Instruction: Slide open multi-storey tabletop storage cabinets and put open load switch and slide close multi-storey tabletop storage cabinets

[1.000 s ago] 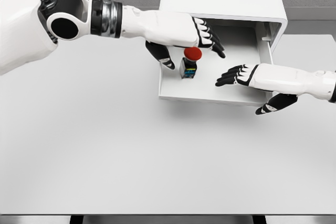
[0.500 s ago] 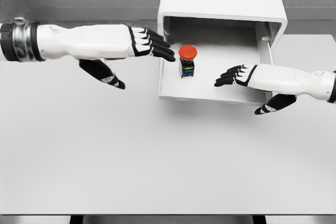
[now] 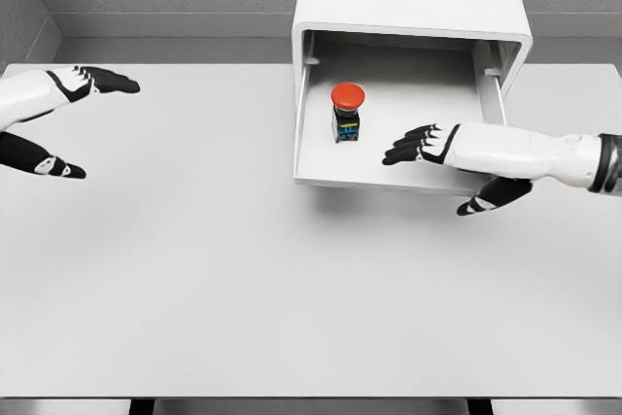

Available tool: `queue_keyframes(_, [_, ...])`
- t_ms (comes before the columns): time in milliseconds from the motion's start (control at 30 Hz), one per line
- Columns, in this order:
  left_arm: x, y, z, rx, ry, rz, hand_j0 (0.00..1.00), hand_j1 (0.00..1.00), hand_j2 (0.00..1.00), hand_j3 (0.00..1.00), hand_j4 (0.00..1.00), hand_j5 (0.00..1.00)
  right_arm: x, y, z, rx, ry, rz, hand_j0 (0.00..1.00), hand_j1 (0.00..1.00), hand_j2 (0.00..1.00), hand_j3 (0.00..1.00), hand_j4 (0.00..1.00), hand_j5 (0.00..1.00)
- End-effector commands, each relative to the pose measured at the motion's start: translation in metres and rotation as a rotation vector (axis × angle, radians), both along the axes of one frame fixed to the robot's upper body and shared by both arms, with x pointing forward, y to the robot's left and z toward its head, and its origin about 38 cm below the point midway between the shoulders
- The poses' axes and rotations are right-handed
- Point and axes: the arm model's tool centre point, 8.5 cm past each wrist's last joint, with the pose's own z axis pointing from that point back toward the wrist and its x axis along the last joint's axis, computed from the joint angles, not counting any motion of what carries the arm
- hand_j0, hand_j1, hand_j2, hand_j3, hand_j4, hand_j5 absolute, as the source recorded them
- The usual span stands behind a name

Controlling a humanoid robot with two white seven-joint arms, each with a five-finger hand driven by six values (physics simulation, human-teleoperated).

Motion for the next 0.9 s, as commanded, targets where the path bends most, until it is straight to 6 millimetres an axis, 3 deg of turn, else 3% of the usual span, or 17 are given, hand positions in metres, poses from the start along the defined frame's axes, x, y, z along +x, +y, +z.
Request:
queue_keyframes(0, [0.001,0.000,0.002,-0.012,-0.006,0.004,1.00,1.00,1.00,1.00,1.00,1.00,0.004,-0.001,0.001,0.011,0.000,-0.012,1.00,1.00,1.00,1.00,1.00,1.00])
queue_keyframes(867, [0.003,0.004,0.005,-0.008,-0.012,0.015,1.00,1.00,1.00,1.00,1.00,1.00,0.018,0.010,0.008,0.043,-0.026,-0.009,1.00,1.00,1.00,1.00,1.00,1.00])
